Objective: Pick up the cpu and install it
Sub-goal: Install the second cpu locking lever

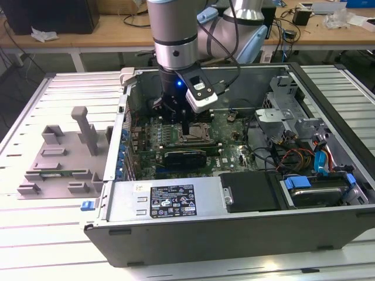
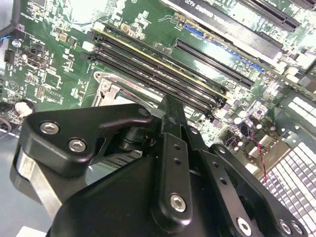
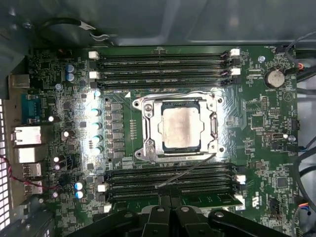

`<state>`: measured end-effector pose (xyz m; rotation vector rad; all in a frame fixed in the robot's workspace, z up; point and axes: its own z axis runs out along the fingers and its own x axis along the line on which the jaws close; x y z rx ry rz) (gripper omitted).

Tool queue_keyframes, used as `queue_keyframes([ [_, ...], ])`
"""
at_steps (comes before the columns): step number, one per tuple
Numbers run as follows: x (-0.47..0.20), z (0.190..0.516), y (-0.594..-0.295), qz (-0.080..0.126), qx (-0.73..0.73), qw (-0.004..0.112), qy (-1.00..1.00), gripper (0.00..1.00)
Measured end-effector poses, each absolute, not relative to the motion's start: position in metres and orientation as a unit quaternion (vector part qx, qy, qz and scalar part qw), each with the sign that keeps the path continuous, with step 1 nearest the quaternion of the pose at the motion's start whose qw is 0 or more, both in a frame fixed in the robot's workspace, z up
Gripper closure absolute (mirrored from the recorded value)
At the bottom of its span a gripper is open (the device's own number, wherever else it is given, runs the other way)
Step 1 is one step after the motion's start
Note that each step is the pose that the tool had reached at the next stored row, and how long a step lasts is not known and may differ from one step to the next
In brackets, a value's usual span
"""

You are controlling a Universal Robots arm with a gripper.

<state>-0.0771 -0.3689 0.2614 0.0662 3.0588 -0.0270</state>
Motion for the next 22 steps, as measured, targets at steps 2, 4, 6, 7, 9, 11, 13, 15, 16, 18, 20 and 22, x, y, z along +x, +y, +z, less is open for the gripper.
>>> queue_keyframes([
  [2,-0.077,0.264,-0.369,-0.009,0.022,0.041,0.999,0.89],
  [4,-0.077,0.263,-0.369,-0.009,0.020,0.041,0.999,0.89],
  [6,-0.077,0.261,-0.369,-0.008,0.010,0.041,0.999,0.89],
  [7,-0.077,0.261,-0.369,-0.007,0.005,0.041,0.999,0.89],
  [9,-0.077,0.259,-0.369,-0.006,-0.012,0.041,0.999,0.89],
  [11,-0.076,0.256,-0.369,-0.006,-0.028,0.041,0.999,0.89],
  [13,-0.076,0.254,-0.369,-0.004,-0.050,0.041,0.998,0.89],
  [15,-0.075,0.253,-0.369,-0.001,-0.073,0.042,0.996,0.89],
  [16,-0.075,0.252,-0.369,0.003,-0.082,0.042,0.996,0.89],
  [18,-0.075,0.250,-0.369,0.009,-0.096,0.042,0.994,0.89],
  [20,-0.075,0.248,-0.369,0.012,-0.097,0.043,0.994,0.89],
  [22,-0.075,0.246,-0.369,0.015,-0.097,0.043,0.994,0.89],
])
